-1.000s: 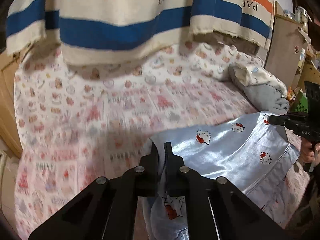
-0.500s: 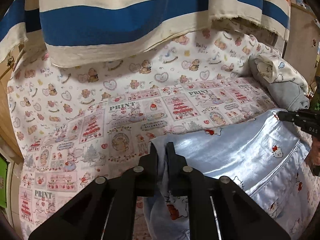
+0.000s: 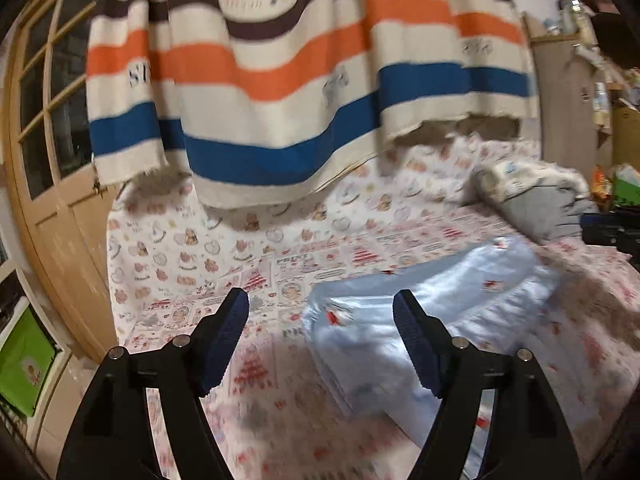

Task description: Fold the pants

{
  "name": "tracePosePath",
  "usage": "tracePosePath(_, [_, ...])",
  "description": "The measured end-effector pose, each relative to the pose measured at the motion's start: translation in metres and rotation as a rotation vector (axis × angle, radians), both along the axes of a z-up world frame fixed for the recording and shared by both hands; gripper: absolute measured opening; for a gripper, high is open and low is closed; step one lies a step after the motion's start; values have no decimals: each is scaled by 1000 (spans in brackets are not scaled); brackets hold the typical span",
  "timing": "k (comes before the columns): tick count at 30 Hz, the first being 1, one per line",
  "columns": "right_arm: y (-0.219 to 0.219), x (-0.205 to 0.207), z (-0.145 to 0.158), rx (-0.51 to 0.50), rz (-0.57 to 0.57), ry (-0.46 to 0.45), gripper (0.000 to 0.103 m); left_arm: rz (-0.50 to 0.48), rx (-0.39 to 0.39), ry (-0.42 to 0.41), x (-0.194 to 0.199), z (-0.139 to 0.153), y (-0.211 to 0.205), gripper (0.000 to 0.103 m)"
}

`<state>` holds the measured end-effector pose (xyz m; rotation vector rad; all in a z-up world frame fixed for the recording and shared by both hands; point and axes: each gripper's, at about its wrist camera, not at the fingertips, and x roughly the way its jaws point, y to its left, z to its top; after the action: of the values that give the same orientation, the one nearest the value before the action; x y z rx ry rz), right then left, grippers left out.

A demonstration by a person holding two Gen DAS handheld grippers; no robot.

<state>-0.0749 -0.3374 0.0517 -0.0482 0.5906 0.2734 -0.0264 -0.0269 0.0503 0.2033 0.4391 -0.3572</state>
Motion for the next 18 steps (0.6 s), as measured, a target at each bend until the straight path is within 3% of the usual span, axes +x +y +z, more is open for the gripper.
tracePosePath(3, [20,-34,4,-35,-40,-71,31,-10,-47,6,-26,-2,11,74])
tracePosePath(8, [38,-63,-4,-25,32,-78,31,64,-41,-30,-58,-16,23,74])
tracePosePath(11, [55,-73,-20,-39,129,-39,31,83,-51,-40,-73,-21,27,74])
tracePosePath(15, [96,-88,-44,-188,287,18,32,85,-36,-45,-82,-24,25,74])
tracePosePath(18, [114,-93,-51,-224,371,49,35,89,-29,-49,-87,-25,25,74])
